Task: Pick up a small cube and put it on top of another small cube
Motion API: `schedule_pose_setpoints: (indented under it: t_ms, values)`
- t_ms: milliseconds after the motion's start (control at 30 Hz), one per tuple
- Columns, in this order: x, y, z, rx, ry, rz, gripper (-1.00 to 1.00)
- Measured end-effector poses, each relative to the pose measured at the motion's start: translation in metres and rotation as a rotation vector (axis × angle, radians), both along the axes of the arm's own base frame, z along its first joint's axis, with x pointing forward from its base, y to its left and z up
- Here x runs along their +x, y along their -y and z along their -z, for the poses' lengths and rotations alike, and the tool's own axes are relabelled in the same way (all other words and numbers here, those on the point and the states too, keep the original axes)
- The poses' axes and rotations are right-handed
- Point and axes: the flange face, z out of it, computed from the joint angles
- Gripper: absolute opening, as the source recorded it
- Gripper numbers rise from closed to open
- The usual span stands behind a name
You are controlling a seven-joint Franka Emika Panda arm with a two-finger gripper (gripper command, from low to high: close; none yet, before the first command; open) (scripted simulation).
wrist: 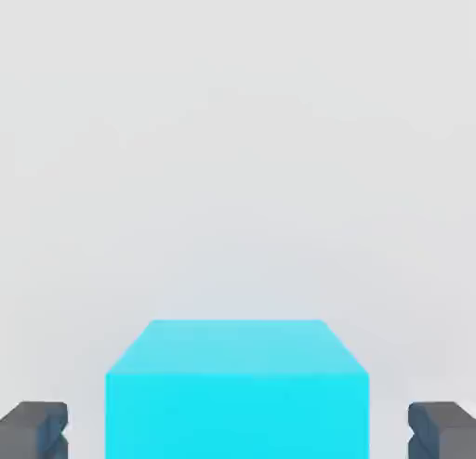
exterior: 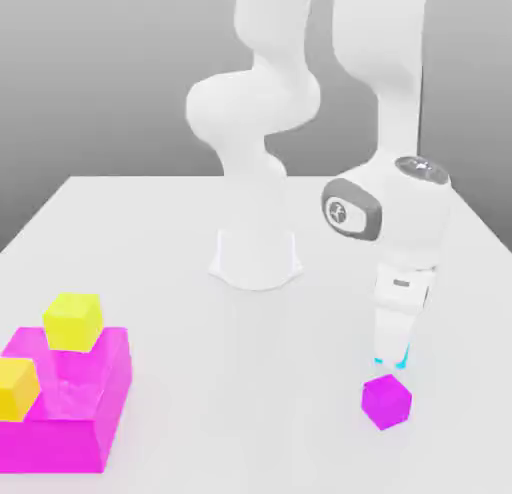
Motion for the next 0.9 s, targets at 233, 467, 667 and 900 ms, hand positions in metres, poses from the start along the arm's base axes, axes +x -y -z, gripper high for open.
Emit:
schedule_pose_setpoints:
  t_ms: [233, 467, 667, 900]
  values:
    - [0.001, -0.001, -0.021, 0.0, 0.0, 0.0, -1.0]
    - [0.033, 0.014, -0.071, 0.0, -0.002, 0.098, -1.0]
    - [0.159, 0.153, -0.107, 0.004, -0.01, 0.592, -1.0]
    - [0.212, 0.363, -0.163, 0.006, -0.009, 1.083, -1.0]
